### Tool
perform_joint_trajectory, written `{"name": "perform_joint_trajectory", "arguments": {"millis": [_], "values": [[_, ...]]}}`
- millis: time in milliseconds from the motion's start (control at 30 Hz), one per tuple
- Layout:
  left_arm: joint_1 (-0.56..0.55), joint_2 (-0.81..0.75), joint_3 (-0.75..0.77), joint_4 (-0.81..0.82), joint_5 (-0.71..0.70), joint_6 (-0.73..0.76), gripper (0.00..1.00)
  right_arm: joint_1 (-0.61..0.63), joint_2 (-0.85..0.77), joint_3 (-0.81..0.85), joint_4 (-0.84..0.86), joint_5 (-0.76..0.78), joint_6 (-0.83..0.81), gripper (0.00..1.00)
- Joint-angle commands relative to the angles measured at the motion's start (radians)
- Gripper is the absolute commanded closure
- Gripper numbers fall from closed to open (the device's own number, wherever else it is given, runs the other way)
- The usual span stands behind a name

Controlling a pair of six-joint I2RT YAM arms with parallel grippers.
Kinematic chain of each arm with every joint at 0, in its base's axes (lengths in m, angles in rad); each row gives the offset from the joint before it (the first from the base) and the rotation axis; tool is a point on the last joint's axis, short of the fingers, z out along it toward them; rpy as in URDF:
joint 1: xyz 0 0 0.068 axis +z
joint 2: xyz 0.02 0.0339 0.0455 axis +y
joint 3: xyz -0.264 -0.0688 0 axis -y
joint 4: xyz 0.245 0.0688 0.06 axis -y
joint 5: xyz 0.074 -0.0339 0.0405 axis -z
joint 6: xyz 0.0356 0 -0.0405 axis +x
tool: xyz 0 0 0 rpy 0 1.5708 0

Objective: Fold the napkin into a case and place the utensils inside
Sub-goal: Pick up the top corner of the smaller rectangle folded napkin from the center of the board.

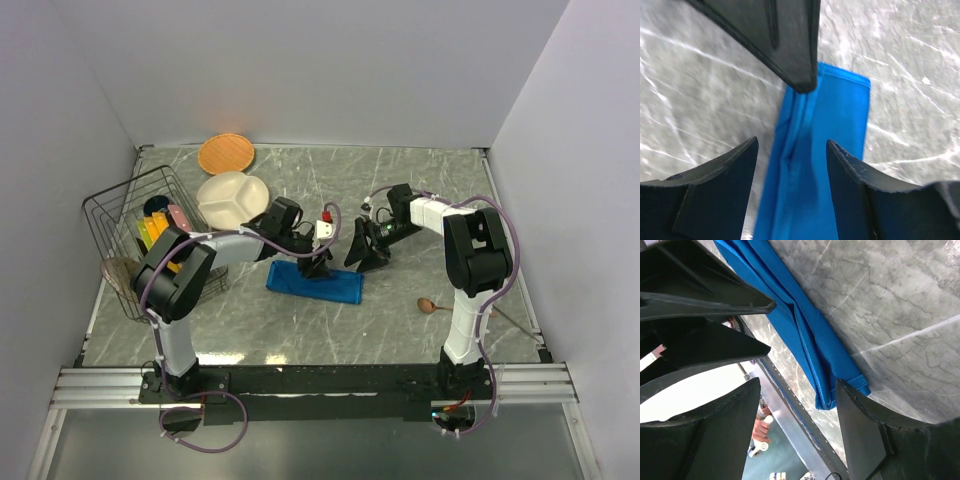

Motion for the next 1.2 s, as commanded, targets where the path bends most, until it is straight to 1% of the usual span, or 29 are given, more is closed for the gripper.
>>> {"name": "perform_joint_trajectory", "arguments": {"millis": [0,200,467,967,1133,1167], "values": [[-0.013,-0.029,0.002,0.091,0.042,0.088,0.37,0.006,-0.057,-0.01,-0.014,-0.028,0.001,0.31],[-0.032,0.026,0.056,0.063,0.078,0.112,0.36,0.006,-0.057,-0.013,-0.019,-0.04,0.004,0.31],[-0.041,0.094,0.128,-0.05,0.143,0.178,0.36,0.006,-0.051,-0.003,-0.045,-0.063,-0.017,0.31],[-0.062,0.131,0.177,-0.104,0.181,0.192,0.41,0.027,-0.049,0.018,-0.083,-0.112,-0.054,0.31],[-0.073,0.129,0.169,-0.08,0.175,0.178,0.42,0.033,-0.048,0.027,-0.101,-0.12,-0.06,0.31],[-0.075,0.132,0.169,-0.081,0.177,0.18,0.44,0.033,-0.048,0.027,-0.103,-0.12,-0.06,0.31]]}}
